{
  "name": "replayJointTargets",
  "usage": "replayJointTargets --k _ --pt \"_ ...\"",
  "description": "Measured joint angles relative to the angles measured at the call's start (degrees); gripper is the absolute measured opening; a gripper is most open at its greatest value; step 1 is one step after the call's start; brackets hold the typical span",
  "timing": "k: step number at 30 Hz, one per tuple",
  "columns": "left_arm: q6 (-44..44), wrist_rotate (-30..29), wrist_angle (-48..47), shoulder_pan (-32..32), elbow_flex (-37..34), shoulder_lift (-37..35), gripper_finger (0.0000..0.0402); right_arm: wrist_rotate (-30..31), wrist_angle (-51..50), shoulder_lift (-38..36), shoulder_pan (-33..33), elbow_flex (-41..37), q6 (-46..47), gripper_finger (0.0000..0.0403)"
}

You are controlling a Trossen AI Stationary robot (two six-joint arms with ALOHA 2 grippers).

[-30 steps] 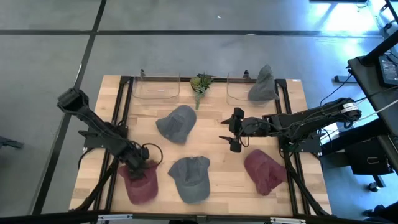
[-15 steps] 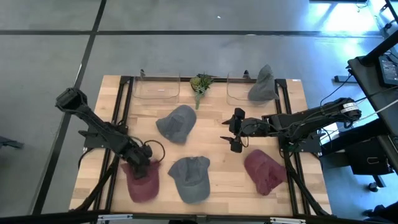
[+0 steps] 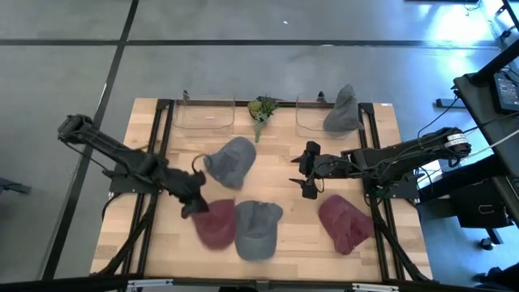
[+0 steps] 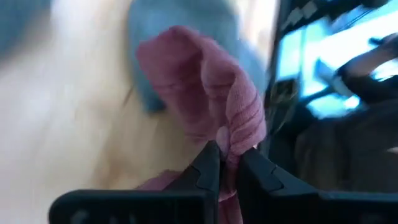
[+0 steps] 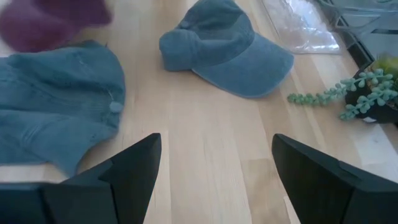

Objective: Pick & Place hat
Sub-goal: Put the left red cap into the left transparent bin

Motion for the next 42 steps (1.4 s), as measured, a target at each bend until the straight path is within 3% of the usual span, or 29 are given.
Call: replayJointTargets --k 6,13,18,21,26,33,42 --pt "11.0 -6.2 8.3 6.0 0.0 -8.8 0.0023 0.0 -0.5 0.0 0.0 0.0 0.0 0.0306" --pt "32.9 -29.7 17.4 12.4 0.2 -16.8 0.0023 0.0 -0.5 0.0 0.0 0.0 -0.3 0.0306" --pt "43.7 -44.0 15.3 18.6 0.2 -19.6 0.0023 0.4 -0.4 0.0 -0.1 0.0 -0.3 0.0306" --pt "47.1 -49.3 13.8 23.5 0.2 -19.8 0.0023 0.4 -0.4 0.0 -0.4 0.0 -0.3 0.0306" --pt "48.4 -53.0 13.7 32.5 0.2 -19.4 0.0023 0.5 -0.4 0.0 -1.3 0.0 -0.3 0.0306" --pt "45.7 -52.6 12.0 43.5 0.2 -16.3 0.0023 0.5 0.1 0.0 -3.1 0.0 -1.5 0.0306" --pt "43.3 -50.7 9.5 52.9 0.2 -7.7 0.0023 0.5 0.3 0.0 -3.5 0.0 -1.7 0.0306"
